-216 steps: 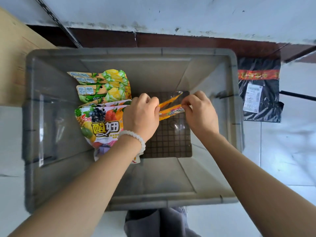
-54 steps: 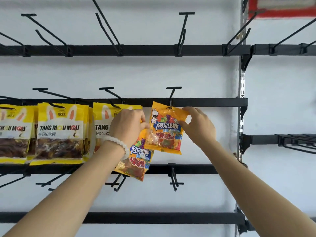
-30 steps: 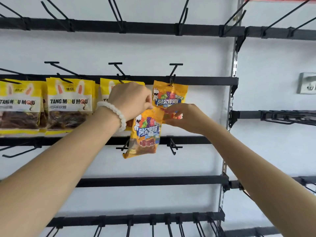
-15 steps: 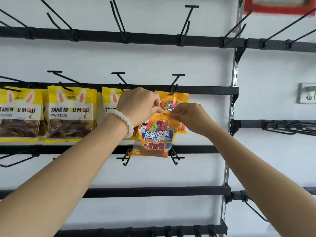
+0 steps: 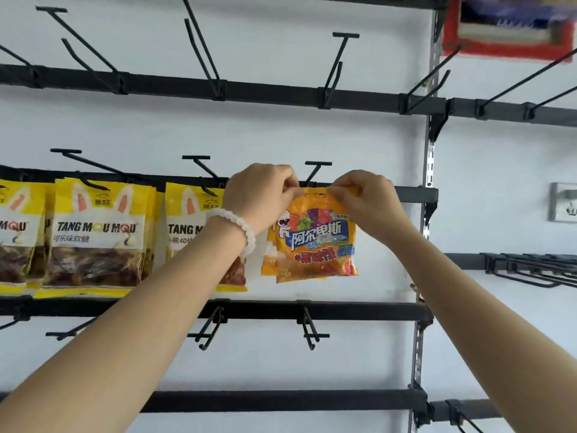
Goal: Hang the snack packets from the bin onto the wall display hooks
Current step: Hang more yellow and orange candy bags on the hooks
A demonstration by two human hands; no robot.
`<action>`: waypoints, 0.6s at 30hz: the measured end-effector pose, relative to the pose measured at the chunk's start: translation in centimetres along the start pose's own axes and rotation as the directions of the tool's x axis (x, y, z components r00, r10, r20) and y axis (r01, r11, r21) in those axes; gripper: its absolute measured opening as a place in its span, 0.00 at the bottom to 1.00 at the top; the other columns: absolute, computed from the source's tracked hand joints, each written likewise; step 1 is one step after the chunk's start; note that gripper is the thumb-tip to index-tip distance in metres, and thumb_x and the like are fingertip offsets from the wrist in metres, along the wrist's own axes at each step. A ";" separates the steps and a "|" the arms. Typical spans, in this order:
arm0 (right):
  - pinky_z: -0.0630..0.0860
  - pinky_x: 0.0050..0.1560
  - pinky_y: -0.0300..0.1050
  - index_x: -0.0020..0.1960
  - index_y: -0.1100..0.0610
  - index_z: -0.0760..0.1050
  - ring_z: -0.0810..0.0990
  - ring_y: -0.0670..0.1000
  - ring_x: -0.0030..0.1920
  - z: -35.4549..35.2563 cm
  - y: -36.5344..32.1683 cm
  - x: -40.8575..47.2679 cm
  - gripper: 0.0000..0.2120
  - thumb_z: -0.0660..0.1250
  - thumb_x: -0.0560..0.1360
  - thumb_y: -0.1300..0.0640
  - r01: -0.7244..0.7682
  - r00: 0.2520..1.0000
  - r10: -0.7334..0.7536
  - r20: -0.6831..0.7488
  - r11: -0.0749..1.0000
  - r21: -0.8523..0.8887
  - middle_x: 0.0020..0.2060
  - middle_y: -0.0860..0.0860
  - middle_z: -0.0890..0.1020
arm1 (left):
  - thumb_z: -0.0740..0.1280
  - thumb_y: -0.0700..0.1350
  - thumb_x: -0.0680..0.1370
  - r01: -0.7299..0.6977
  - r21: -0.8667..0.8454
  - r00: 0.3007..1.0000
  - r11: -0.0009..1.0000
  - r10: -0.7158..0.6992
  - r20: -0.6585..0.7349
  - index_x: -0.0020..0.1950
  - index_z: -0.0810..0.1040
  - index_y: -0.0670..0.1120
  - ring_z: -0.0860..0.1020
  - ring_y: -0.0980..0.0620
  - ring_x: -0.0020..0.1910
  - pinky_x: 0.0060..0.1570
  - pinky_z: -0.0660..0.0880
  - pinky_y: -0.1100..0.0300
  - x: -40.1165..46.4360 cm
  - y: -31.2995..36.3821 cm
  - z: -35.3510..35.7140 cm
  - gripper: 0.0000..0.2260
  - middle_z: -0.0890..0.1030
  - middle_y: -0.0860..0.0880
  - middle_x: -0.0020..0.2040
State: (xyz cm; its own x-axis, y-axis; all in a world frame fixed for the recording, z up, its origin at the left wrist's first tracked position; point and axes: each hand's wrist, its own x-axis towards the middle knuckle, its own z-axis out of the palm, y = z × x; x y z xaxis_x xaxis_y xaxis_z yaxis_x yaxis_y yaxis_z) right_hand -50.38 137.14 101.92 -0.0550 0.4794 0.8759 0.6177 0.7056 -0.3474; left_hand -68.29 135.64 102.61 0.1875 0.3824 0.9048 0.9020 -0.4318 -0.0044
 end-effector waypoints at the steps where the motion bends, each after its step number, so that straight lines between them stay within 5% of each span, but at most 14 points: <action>1: 0.70 0.37 0.33 0.41 0.52 0.76 0.76 0.45 0.40 0.0 0.0 0.4 0.03 0.66 0.74 0.57 0.011 1.000 -0.011 -0.013 1.000 -0.003 0.36 0.42 0.77 | 0.65 0.54 0.76 0.008 -0.010 1.000 1.000 -0.008 -0.020 0.49 0.80 0.50 0.79 0.52 0.43 0.34 0.66 0.62 0.4 0.0 0.2 0.10 0.83 0.53 0.45; 13: 0.73 0.37 0.35 0.44 0.54 0.75 0.76 0.46 0.42 0.6 0.3 1.2 0.02 0.65 0.76 0.57 0.111 0.991 -0.105 -0.079 0.991 0.072 0.40 0.47 0.78 | 0.65 0.52 0.76 -0.083 -0.088 0.985 0.993 0.068 -0.160 0.47 0.80 0.49 0.77 0.52 0.45 0.41 0.74 0.56 0.6 -0.9 0.8 0.08 0.82 0.52 0.44; 18: 0.74 0.35 0.35 0.44 0.54 0.75 0.77 0.44 0.41 0.9 0.2 1.2 0.03 0.64 0.76 0.56 0.085 0.994 -0.078 -0.078 0.992 0.093 0.40 0.46 0.78 | 0.65 0.51 0.76 -0.115 -0.022 0.974 0.993 0.109 -0.199 0.47 0.80 0.49 0.77 0.52 0.46 0.38 0.66 0.61 0.7 -1.0 0.5 0.08 0.82 0.52 0.44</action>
State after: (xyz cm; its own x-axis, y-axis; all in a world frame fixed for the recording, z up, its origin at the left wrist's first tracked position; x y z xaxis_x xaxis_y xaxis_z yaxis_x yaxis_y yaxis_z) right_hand -51.01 138.28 102.63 -0.0415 0.3810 0.9237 0.5353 0.7890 -0.3014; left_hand -68.90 136.72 103.00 0.2033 0.1632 0.9654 0.8656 -0.4907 -0.0994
